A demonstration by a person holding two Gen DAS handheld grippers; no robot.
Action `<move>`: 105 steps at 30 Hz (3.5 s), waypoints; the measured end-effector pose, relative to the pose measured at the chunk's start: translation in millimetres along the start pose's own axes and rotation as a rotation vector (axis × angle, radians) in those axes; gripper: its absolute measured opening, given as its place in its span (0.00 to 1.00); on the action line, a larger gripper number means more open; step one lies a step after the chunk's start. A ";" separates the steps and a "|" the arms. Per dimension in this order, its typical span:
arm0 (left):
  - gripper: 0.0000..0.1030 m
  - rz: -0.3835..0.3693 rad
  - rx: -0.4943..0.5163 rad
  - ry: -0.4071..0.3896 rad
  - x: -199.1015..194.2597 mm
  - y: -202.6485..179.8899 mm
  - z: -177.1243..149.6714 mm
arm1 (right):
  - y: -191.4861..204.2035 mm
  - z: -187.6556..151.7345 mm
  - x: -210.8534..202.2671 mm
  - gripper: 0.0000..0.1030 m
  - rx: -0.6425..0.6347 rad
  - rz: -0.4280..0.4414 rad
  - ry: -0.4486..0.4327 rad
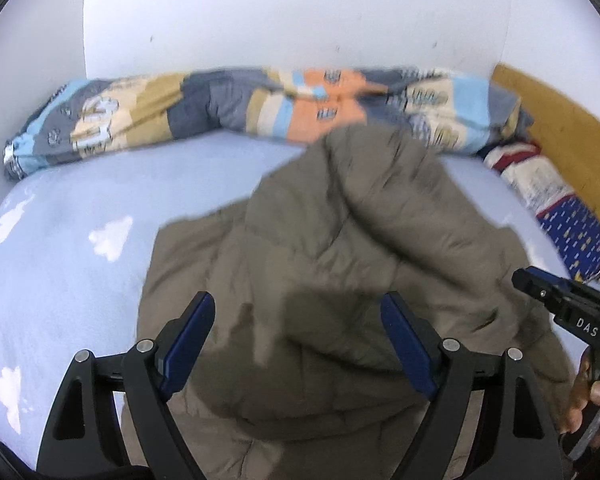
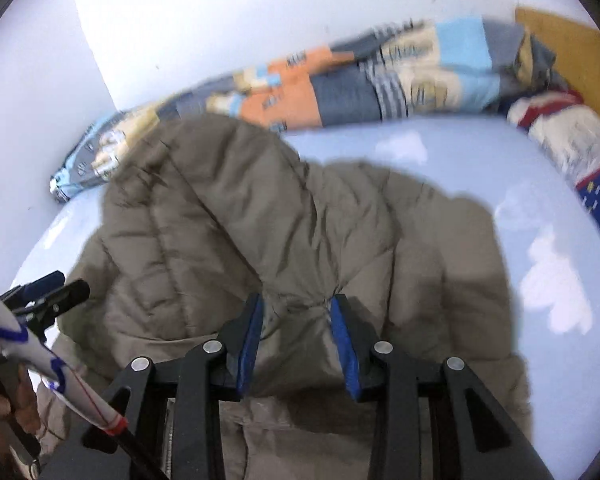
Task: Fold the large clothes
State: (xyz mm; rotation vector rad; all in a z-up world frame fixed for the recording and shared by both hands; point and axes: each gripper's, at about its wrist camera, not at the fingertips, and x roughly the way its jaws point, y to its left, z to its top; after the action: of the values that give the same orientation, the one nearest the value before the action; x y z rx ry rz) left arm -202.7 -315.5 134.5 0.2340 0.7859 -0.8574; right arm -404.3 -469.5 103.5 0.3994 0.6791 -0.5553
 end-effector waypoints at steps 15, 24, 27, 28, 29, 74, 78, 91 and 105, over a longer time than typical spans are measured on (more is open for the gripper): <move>0.82 -0.114 0.160 -0.018 26.9 -96.0 10.9 | -60.5 3.1 -3.6 0.34 0.188 -0.131 0.004; 0.82 -0.022 0.118 0.125 81.0 -83.4 -12.4 | -65.6 5.5 -1.3 0.34 0.209 -0.106 0.010; 0.81 -0.074 0.064 0.109 63.8 -75.1 -6.8 | -56.0 9.2 -7.6 0.34 0.195 -0.058 -0.027; 0.81 -0.079 0.059 0.096 55.4 -71.6 -6.0 | -50.8 10.3 -10.6 0.34 0.180 -0.047 -0.041; 0.81 -0.073 0.059 0.072 45.6 -67.0 -6.6 | -45.3 11.2 -13.0 0.34 0.163 -0.035 -0.049; 0.82 0.098 0.037 0.034 7.7 -8.8 -47.9 | 18.4 -17.3 5.6 0.34 -0.056 0.044 0.146; 0.82 0.084 0.009 0.023 -23.0 -7.1 -63.6 | 26.9 -26.3 -22.9 0.34 -0.096 0.037 0.118; 0.82 0.147 -0.015 0.101 -105.3 5.9 -169.8 | 32.6 -119.1 -95.8 0.35 -0.110 0.049 0.156; 0.82 0.216 -0.043 0.116 -153.9 15.8 -252.3 | 0.6 -222.6 -154.7 0.40 0.046 0.021 0.210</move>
State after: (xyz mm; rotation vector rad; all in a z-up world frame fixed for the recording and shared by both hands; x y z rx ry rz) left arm -384.7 -93.0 63.9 0.3268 0.8696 -0.6269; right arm -609.5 -300.6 50.3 0.5123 0.8639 -0.5144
